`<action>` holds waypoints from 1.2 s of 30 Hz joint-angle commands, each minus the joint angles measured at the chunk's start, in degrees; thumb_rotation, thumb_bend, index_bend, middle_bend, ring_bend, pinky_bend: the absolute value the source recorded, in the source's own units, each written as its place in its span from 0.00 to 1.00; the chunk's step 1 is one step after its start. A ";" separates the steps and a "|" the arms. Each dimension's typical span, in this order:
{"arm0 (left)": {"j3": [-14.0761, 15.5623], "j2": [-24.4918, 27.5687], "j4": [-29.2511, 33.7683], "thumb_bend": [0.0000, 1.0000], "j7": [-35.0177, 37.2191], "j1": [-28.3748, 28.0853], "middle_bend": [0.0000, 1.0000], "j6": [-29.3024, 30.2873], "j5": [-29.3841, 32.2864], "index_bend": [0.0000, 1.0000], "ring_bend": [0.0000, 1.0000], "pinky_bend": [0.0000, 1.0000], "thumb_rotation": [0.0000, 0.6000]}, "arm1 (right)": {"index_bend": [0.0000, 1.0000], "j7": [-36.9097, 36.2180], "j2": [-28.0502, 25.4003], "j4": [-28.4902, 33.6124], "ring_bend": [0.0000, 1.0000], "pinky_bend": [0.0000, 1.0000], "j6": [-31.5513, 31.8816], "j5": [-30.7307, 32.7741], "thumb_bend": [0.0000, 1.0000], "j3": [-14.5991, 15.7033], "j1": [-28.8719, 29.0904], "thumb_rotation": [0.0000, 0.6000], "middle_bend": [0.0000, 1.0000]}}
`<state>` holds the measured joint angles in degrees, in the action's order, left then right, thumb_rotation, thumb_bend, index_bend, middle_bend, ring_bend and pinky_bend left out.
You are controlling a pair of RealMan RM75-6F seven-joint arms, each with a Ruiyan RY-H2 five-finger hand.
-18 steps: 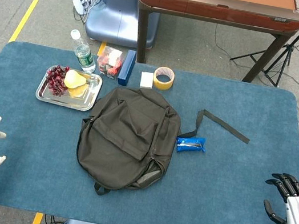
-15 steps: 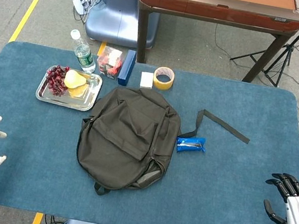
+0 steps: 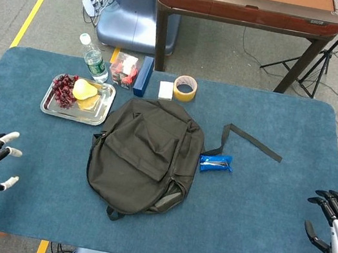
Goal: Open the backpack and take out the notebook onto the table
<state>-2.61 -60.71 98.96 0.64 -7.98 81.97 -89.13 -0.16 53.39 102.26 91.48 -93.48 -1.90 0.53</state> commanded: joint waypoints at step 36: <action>6.29 -23.32 -25.26 0.21 6.34 -20.98 0.00 -12.85 -19.93 0.08 0.00 0.05 1.00 | 0.35 1.74 -1.49 2.35 0.17 0.28 0.60 0.68 0.36 -0.75 -0.22 1.00 0.25</action>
<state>3.38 -83.18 74.55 7.40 -28.44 69.40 -108.94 1.58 51.89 104.62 92.07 -92.80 -2.67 0.32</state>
